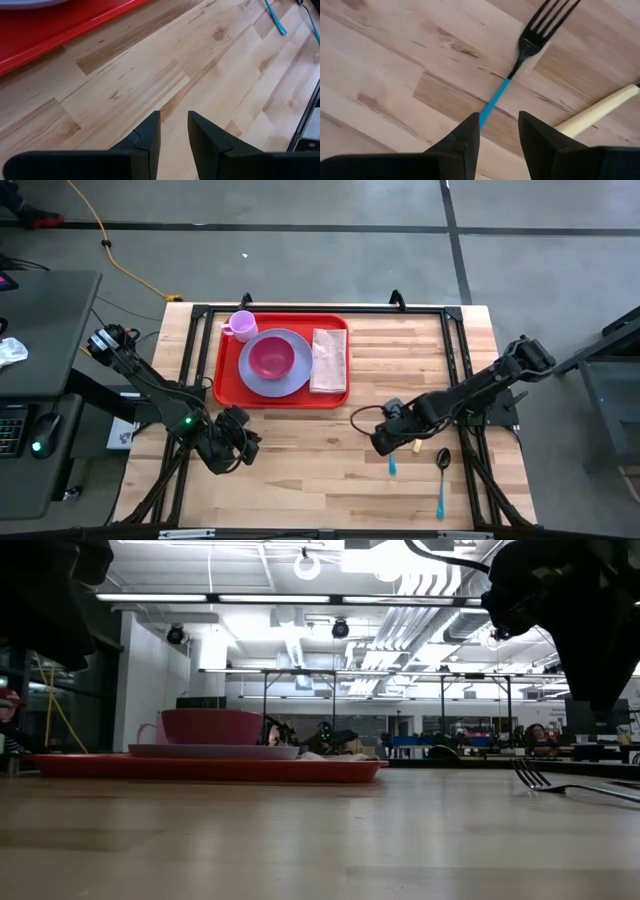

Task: Set up tray
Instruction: Put the blue fork on the brown napkin on the red tray

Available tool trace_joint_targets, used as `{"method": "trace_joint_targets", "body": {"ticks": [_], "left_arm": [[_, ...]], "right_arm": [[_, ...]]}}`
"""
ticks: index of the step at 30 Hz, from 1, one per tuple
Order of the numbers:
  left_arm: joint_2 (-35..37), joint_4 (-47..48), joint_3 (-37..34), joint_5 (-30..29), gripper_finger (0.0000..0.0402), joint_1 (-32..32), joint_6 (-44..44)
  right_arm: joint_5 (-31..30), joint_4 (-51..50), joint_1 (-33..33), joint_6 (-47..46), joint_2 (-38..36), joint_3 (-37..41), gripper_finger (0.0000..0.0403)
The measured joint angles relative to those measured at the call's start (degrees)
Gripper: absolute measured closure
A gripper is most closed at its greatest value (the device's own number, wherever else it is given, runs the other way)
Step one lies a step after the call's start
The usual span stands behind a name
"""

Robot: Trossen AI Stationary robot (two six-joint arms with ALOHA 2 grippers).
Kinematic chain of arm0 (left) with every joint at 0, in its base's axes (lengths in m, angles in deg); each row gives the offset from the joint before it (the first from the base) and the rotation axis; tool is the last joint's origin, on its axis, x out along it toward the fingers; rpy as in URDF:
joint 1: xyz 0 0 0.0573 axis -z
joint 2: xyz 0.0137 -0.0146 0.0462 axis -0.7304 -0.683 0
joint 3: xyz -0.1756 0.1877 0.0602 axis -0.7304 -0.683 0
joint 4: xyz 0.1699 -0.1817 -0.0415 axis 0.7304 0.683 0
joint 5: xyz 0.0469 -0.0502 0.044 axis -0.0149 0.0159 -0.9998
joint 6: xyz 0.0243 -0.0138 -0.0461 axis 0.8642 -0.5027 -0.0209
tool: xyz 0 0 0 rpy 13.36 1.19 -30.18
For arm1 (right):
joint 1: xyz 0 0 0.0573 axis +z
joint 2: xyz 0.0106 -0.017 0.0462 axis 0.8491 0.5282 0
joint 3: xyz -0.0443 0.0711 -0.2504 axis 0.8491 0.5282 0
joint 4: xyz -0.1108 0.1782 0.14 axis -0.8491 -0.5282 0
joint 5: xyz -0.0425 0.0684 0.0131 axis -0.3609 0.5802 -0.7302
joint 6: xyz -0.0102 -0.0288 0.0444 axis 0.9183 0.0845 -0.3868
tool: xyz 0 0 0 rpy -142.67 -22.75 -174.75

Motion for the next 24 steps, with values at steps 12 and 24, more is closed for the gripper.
{"method": "trace_joint_targets", "body": {"ticks": [12, 24], "left_arm": [[0.0, -0.52, 0.0, 0.04, 0.0273, 0.0, 0.01], [0.0, -0.57, 0.0, 0.22, 0.0273, 0.0, 0.0]], "right_arm": [[-2.11, 6.15, 0.02, 2.29, 0.01, 0.02, 0.0289], [0.12, 10.28, -0.49, -2.27, 0.01, 7.29, 0.0289]]}}
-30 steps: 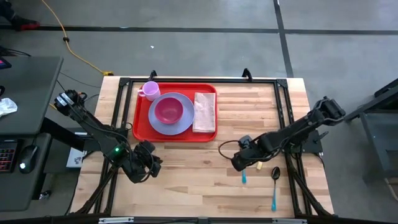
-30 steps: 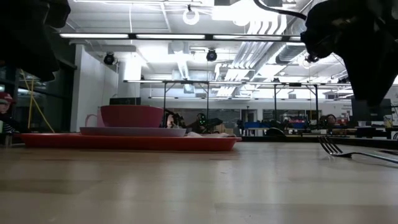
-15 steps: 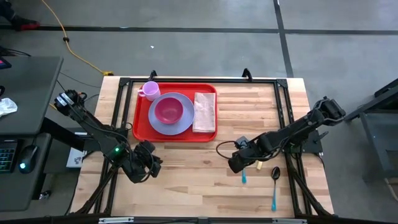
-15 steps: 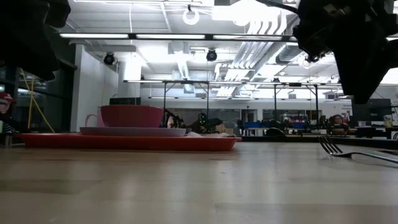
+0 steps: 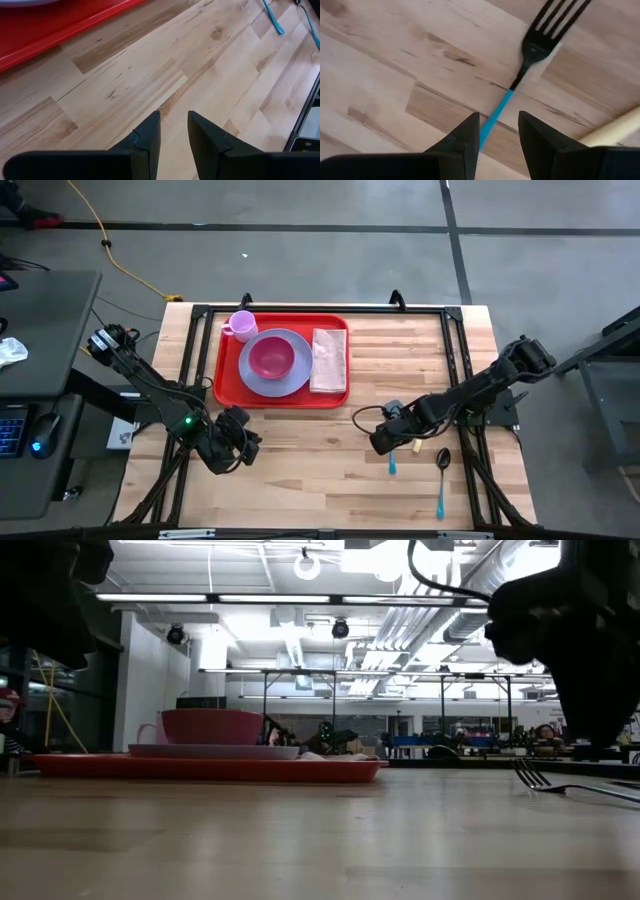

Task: Set up tray
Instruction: Put the blue fork on the brown napkin on the red tray

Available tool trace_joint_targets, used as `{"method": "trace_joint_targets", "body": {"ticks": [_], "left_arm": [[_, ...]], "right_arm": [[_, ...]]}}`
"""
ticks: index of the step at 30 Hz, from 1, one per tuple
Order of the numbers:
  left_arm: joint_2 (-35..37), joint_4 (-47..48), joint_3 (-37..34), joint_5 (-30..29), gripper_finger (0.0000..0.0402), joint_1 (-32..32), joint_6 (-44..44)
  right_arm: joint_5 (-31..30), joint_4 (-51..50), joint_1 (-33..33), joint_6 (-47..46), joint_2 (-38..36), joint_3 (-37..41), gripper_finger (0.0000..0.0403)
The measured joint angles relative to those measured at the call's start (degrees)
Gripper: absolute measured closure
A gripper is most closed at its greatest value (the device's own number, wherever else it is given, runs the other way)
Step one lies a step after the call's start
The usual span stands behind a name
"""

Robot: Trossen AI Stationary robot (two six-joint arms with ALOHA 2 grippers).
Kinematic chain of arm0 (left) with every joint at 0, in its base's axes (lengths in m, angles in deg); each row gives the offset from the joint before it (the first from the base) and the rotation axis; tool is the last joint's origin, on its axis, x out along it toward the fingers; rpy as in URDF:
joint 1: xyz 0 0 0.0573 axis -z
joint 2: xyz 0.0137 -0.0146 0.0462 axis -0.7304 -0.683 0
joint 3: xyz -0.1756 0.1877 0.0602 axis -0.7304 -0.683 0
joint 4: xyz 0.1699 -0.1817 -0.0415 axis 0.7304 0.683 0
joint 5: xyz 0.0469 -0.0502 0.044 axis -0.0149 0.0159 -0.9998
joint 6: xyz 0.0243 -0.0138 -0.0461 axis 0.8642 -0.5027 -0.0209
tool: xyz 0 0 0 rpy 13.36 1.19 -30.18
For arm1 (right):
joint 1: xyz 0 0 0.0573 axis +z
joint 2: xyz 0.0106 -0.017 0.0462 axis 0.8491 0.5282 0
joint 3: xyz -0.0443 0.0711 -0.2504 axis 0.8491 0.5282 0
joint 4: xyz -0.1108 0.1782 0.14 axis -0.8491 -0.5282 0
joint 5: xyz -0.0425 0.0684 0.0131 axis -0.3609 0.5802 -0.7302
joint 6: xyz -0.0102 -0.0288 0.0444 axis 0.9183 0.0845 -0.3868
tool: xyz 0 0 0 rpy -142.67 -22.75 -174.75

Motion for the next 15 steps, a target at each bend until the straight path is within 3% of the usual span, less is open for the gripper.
{"method": "trace_joint_targets", "body": {"ticks": [8, 15], "left_arm": [[0.0, -0.04, 0.0, 0.39, 0.0273, 0.0, 0.0], [0.0, -0.22, 0.0, 0.46, 0.0273, 0.0, 0.0]], "right_arm": [[2.57, 11.97, -1.76, -0.14, 0.0, 7.04, 0.0289], [3.95, 13.52, -3.68, -0.11, 0.0, 10.59, 0.0289]]}}
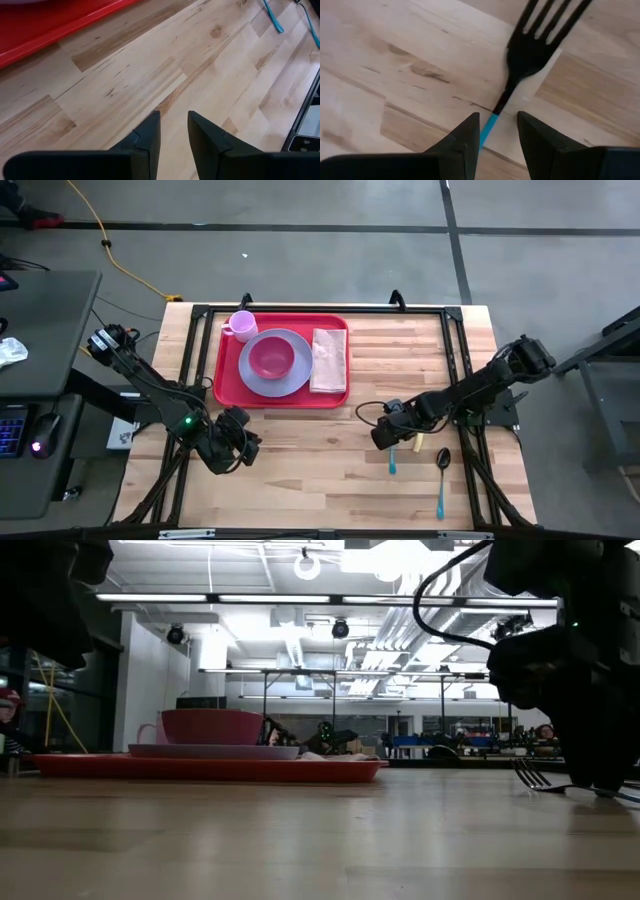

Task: Set up tray
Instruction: Put the blue fork on the brown napkin on the red tray

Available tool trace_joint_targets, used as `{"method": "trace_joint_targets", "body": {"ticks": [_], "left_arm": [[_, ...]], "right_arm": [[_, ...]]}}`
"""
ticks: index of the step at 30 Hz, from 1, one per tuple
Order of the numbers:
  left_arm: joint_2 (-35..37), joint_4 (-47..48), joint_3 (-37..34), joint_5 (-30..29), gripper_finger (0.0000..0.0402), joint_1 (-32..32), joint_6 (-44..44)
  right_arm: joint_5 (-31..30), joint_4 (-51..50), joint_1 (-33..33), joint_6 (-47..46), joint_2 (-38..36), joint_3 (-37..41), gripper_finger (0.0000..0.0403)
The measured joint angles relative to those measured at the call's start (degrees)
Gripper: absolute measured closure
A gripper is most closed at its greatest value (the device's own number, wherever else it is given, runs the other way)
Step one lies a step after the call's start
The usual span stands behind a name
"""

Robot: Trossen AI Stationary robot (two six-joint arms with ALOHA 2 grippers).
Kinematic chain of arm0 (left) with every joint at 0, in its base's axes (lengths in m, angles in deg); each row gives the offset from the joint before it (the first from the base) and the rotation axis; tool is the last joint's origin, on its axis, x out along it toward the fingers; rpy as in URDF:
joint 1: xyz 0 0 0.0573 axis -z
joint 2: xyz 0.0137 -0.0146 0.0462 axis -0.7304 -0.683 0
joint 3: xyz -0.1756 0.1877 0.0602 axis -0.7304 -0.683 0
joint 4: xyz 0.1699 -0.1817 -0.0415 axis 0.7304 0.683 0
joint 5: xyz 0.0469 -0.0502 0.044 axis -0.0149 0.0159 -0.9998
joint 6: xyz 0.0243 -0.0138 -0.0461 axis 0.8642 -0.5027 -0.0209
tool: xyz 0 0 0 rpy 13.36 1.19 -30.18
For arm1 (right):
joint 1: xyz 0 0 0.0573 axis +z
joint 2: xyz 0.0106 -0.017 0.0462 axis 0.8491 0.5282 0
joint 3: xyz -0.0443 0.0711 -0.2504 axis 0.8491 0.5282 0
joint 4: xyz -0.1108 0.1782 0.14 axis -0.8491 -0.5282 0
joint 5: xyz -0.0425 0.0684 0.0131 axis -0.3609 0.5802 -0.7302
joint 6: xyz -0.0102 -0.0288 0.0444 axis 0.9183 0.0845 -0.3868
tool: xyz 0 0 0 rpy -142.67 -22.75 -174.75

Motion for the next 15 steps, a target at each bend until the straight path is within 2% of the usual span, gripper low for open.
{"method": "trace_joint_targets", "body": {"ticks": [9, 15], "left_arm": [[0.0, 0.06, 0.0, -0.02, 0.0273, -0.02, 0.0], [-0.02, 0.33, 0.0, -0.04, 0.0273, -0.02, 0.0]], "right_arm": [[-1.62, 1.97, -0.31, 0.11, 0.35, 0.92, 0.0289], [-1.37, 2.77, -0.41, 0.2, 4.39, 0.62, 0.0289]]}}
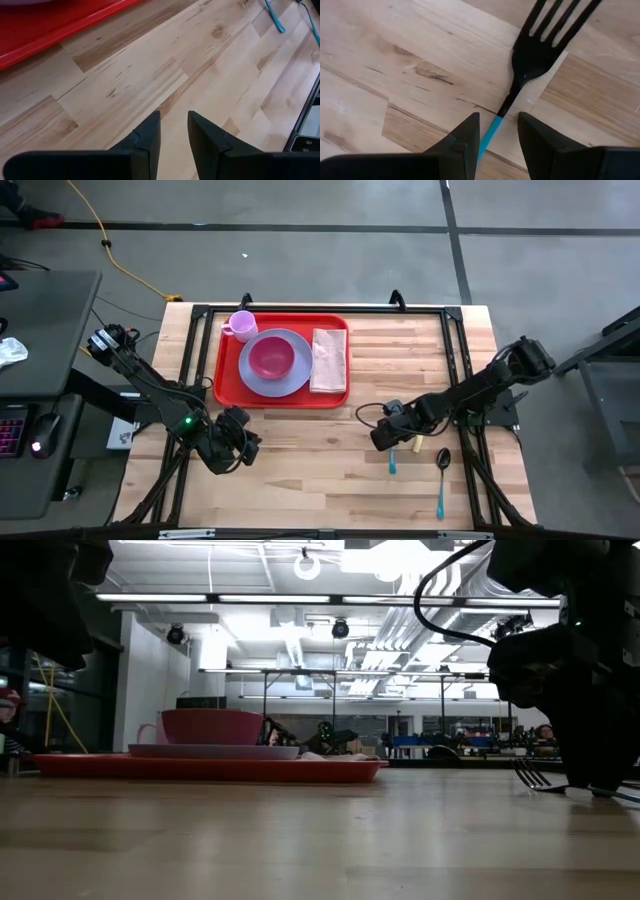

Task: Set up tray
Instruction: Put the blue fork on the brown napkin on the red tray

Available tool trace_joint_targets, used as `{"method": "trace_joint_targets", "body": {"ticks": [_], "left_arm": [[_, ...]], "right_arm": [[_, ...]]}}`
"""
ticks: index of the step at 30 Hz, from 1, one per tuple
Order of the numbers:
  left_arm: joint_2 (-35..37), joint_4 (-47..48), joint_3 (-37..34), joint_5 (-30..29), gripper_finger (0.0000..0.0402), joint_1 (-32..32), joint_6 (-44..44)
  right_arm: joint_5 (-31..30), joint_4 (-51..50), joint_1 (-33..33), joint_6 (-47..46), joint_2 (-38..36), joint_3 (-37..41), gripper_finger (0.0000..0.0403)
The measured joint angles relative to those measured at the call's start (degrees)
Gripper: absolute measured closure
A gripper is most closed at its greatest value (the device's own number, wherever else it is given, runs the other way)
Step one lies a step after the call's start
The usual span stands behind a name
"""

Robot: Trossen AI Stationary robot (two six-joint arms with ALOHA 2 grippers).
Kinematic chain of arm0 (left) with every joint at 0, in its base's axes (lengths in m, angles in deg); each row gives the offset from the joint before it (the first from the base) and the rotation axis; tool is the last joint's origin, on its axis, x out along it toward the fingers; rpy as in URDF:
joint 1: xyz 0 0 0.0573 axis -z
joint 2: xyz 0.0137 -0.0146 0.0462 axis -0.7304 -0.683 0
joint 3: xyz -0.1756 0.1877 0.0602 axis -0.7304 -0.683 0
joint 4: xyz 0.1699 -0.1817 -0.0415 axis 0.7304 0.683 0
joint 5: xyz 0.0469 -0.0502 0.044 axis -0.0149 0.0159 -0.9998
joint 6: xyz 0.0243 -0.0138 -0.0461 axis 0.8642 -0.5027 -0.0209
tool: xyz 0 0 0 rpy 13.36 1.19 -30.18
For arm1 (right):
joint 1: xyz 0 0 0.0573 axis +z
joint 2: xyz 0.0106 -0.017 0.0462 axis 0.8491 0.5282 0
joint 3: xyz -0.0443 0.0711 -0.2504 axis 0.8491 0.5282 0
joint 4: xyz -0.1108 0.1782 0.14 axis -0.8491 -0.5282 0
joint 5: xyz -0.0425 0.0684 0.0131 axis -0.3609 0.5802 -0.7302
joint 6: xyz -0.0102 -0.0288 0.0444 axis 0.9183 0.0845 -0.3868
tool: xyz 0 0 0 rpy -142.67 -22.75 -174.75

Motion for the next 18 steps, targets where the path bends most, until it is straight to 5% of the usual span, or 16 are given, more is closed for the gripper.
{"method": "trace_joint_targets", "body": {"ticks": [10, 18], "left_arm": [[-0.02, 0.13, 0.0, -0.07, 0.0273, 0.0, 0.0], [-0.02, 0.44, 0.0, -1.15, 0.0273, 0.0, 0.56]], "right_arm": [[-2.96, -2.81, -1.5, 0.7, 1.4, -1.83, 0.029], [-3.78, -3.63, -1.56, 0.91, 2.39, -1.98, 0.033]]}}
